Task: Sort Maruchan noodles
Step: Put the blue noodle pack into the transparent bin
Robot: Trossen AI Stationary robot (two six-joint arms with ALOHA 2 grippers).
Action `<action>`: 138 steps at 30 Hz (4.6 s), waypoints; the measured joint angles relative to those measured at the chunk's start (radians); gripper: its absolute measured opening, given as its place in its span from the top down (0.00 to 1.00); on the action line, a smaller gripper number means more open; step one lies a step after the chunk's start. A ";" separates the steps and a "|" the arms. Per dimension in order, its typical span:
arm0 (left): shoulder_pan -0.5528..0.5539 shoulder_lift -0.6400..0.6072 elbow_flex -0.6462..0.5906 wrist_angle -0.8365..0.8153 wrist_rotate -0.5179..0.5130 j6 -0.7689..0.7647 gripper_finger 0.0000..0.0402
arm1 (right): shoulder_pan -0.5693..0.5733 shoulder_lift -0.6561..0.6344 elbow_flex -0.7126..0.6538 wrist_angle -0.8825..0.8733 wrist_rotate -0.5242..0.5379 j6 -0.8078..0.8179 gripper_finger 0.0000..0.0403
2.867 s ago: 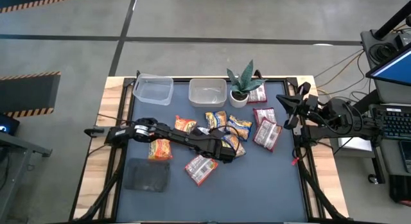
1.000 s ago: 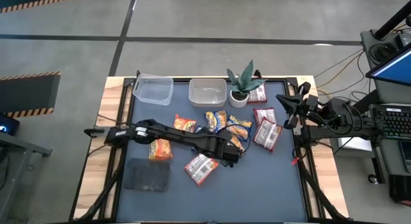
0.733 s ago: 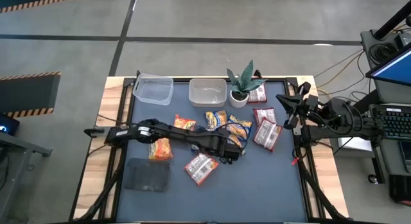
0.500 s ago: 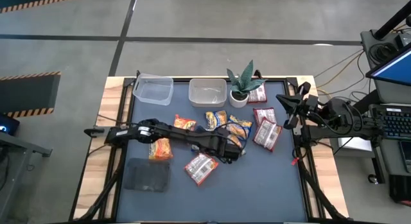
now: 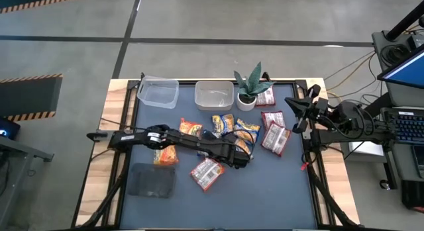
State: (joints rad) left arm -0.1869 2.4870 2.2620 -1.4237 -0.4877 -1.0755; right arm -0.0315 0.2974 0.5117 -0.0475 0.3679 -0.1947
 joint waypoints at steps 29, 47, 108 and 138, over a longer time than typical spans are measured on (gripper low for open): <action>0.004 0.094 0.001 -0.156 -0.082 -0.083 0.47 | 0.000 0.000 0.000 0.000 0.000 -0.007 0.98; -0.015 0.053 0.094 -0.130 -0.069 0.038 0.86 | 0.000 0.000 0.000 -0.001 0.000 -0.007 0.98; 0.524 -1.441 -1.408 1.257 0.214 0.809 0.91 | -0.001 0.073 -0.039 0.055 0.095 0.106 0.98; 1.314 -1.309 -1.511 1.237 0.854 0.569 0.91 | -0.006 0.195 0.040 0.248 0.131 -0.112 0.98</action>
State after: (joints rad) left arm 1.1275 1.1784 0.7509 -0.1872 0.3658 -0.5066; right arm -0.0380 0.4925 0.5518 0.2003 0.4992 -0.3070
